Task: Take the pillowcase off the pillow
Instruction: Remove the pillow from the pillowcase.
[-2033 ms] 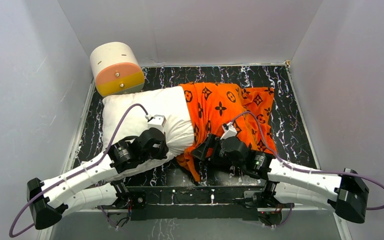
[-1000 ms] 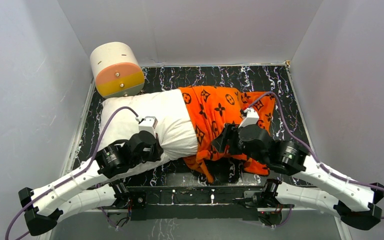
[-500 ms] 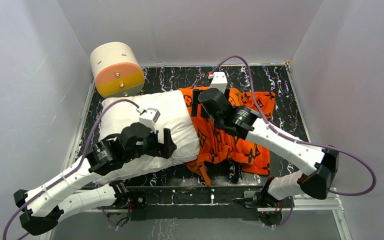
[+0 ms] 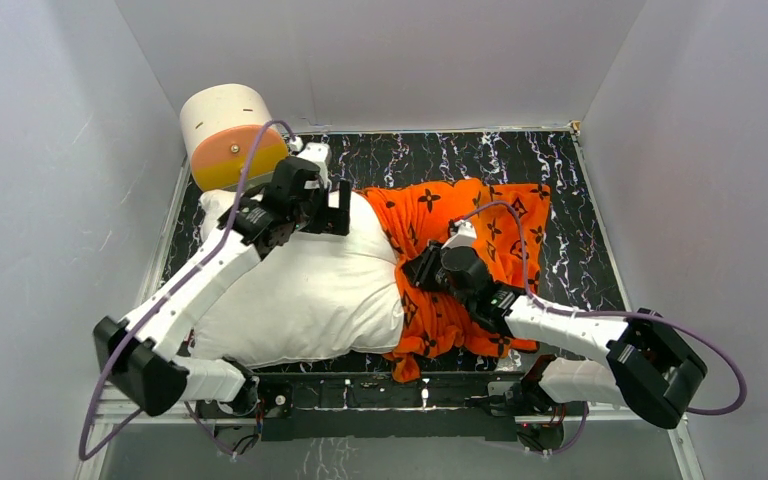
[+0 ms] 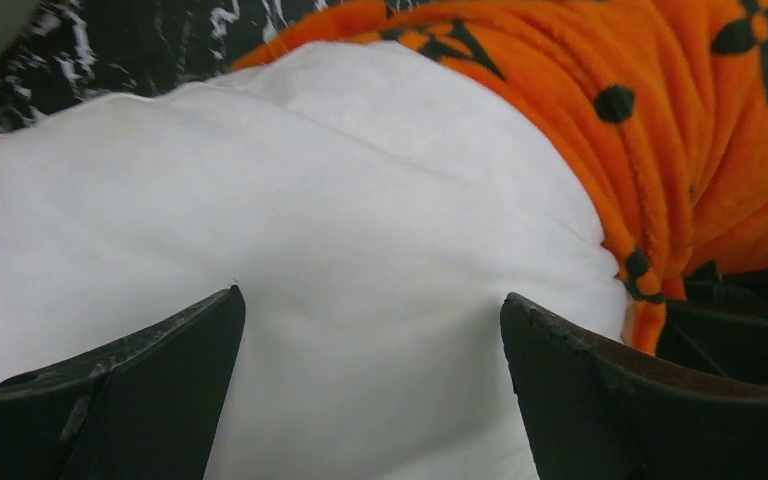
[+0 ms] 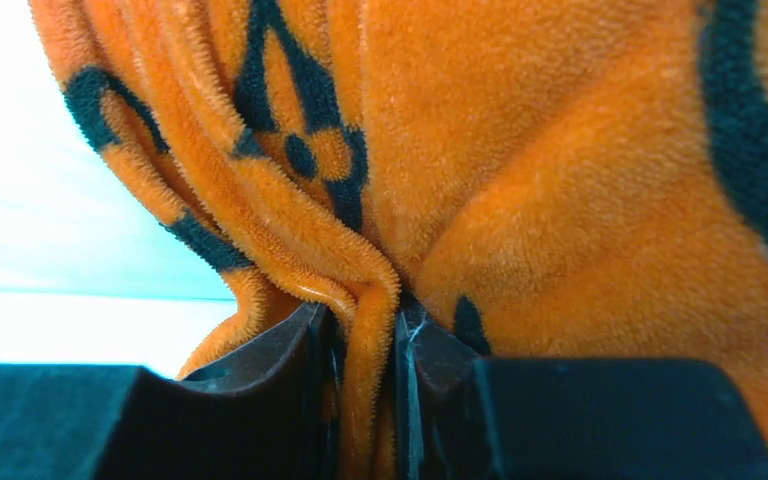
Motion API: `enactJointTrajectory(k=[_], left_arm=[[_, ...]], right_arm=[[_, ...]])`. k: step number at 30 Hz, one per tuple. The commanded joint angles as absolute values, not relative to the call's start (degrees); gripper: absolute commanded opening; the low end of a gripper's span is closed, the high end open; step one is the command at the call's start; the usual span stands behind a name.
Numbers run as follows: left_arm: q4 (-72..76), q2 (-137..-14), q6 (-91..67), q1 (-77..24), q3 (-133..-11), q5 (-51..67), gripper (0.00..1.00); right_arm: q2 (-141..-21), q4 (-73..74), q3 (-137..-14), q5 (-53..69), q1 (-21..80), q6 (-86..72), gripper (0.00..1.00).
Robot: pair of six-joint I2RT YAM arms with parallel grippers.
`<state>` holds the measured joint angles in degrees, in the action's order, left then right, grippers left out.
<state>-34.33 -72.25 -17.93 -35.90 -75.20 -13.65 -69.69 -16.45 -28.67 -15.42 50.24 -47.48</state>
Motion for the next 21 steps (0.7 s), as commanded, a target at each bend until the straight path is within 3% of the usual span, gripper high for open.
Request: enactJointTrajectory(k=[1,3,5,9,11,15,21], left_arm=[[-31.69,-77.13,-14.75,-34.01,-70.21,4.42,0.98],[-30.64,-77.03,-17.20,-34.01,-63.99,6.31,0.95],[-27.36,-73.93,-19.95,-34.04,-56.21,8.26,0.77],[-21.04,-66.26,-25.21,-34.10,-42.40,10.46,0.17],[-19.56,-63.53,-27.03,-34.19,-38.95,10.34,0.00],[-18.02,-59.38,-30.18,-34.36,-36.83,7.83,0.00],[-18.66,-53.03,-32.15,-34.32,-34.95,4.56,0.00]], right_arm=[[-72.22,1.61,-23.34,-1.64,52.12,-49.01,0.38],[-69.56,5.98,-27.28,-2.07,52.11,-47.29,0.42],[-66.06,11.09,-32.36,-4.08,52.12,-45.74,0.50],[-60.16,17.88,-46.85,-10.30,52.12,-39.85,0.77],[-59.92,19.92,-54.31,-14.10,52.04,-36.68,0.86],[-65.82,22.33,-67.00,-24.04,51.84,-31.28,0.98],[-86.39,27.05,-82.55,-27.71,48.23,-23.84,0.99]])
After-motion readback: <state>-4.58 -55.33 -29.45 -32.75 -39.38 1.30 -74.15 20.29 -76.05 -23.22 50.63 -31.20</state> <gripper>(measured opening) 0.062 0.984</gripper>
